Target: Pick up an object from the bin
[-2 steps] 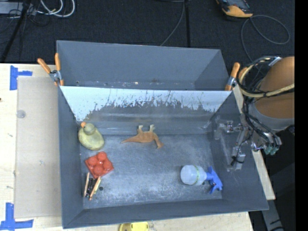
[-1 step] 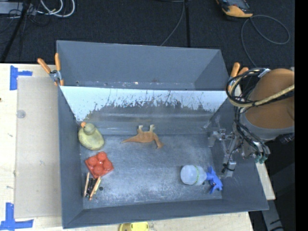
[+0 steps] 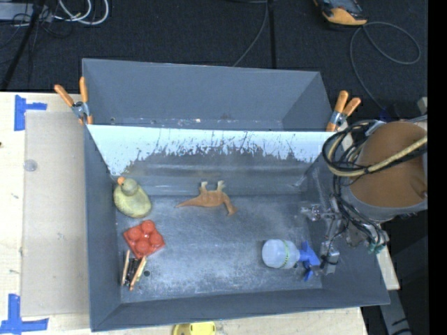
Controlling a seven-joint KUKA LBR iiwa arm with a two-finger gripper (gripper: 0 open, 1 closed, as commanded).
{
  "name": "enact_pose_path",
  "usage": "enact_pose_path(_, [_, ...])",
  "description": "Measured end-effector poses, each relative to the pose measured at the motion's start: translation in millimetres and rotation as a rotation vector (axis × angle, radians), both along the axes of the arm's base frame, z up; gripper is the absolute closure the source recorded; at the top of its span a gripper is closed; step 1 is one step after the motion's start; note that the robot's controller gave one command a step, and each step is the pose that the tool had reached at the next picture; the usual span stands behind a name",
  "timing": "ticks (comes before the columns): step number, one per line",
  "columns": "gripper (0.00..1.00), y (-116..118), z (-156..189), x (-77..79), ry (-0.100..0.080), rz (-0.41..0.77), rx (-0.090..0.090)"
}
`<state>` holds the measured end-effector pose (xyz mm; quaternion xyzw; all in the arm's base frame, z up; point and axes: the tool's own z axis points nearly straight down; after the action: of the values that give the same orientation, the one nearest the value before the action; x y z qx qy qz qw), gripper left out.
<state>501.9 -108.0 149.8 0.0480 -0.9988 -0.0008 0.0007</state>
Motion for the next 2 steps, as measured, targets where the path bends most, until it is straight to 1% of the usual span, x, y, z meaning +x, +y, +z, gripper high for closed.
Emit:
enact_pose_path(1, [1.0,5.7,-62.1,4.3,0.004,-0.122,-0.003])
enact_pose_path(2, [0.0,8.3,-63.5,4.0,0.004,-0.118,0.001])
